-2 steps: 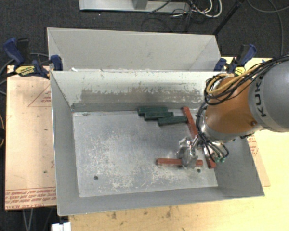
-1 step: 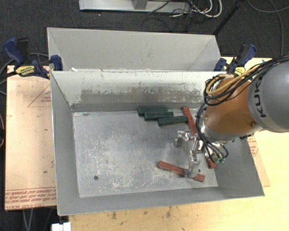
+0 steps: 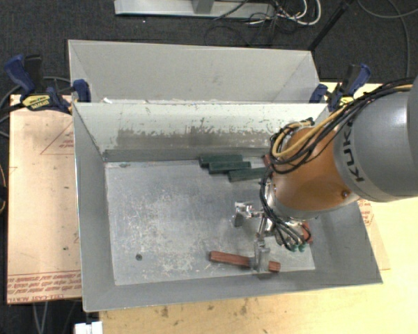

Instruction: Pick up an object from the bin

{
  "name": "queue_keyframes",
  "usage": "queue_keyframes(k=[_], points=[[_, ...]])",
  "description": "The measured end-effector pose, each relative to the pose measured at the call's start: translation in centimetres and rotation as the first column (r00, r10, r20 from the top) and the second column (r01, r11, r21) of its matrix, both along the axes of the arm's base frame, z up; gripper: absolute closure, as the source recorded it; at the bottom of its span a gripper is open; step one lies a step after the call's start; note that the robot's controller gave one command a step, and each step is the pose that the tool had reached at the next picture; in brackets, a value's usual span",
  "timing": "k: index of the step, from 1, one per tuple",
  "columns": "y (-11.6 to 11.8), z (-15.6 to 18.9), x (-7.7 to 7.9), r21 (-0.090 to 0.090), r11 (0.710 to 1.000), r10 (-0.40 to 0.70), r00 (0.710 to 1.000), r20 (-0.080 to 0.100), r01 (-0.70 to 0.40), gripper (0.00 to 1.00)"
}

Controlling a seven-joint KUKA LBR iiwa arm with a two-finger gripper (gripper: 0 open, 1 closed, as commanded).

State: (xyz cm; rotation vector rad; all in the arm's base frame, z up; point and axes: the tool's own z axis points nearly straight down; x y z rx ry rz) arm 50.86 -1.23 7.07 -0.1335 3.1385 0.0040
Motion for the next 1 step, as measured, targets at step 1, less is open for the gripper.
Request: queue_keyframes(k=[1], points=[[0.92, 0.66, -1.50, -0.001, 0.996, -0.086, 0.996, 0.000, 0.086, 0.00]])
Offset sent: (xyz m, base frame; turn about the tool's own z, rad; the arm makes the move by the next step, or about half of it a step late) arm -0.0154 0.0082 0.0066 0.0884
